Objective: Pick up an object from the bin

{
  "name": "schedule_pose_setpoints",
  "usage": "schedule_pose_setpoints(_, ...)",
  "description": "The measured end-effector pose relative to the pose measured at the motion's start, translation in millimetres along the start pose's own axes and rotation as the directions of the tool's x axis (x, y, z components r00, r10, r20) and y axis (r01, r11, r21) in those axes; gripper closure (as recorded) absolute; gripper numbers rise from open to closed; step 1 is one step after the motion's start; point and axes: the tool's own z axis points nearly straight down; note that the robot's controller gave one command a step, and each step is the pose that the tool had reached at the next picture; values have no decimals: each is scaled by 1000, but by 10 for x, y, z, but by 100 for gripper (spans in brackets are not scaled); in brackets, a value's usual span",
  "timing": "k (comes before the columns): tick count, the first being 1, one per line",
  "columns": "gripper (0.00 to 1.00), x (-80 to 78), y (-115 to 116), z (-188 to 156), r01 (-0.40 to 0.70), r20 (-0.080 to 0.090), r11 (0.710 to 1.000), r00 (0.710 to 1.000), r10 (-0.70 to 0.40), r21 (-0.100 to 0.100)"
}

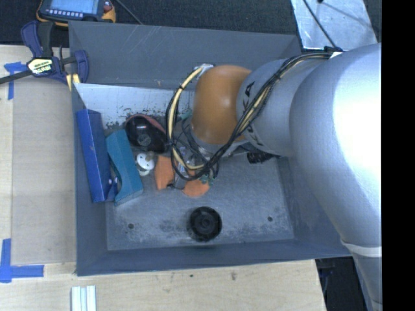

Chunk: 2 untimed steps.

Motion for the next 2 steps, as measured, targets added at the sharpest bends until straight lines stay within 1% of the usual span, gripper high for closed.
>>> schedule_pose_setpoints(2, 100, 9, -5, -102, 1, -2, 1000, 1000, -1, 1)
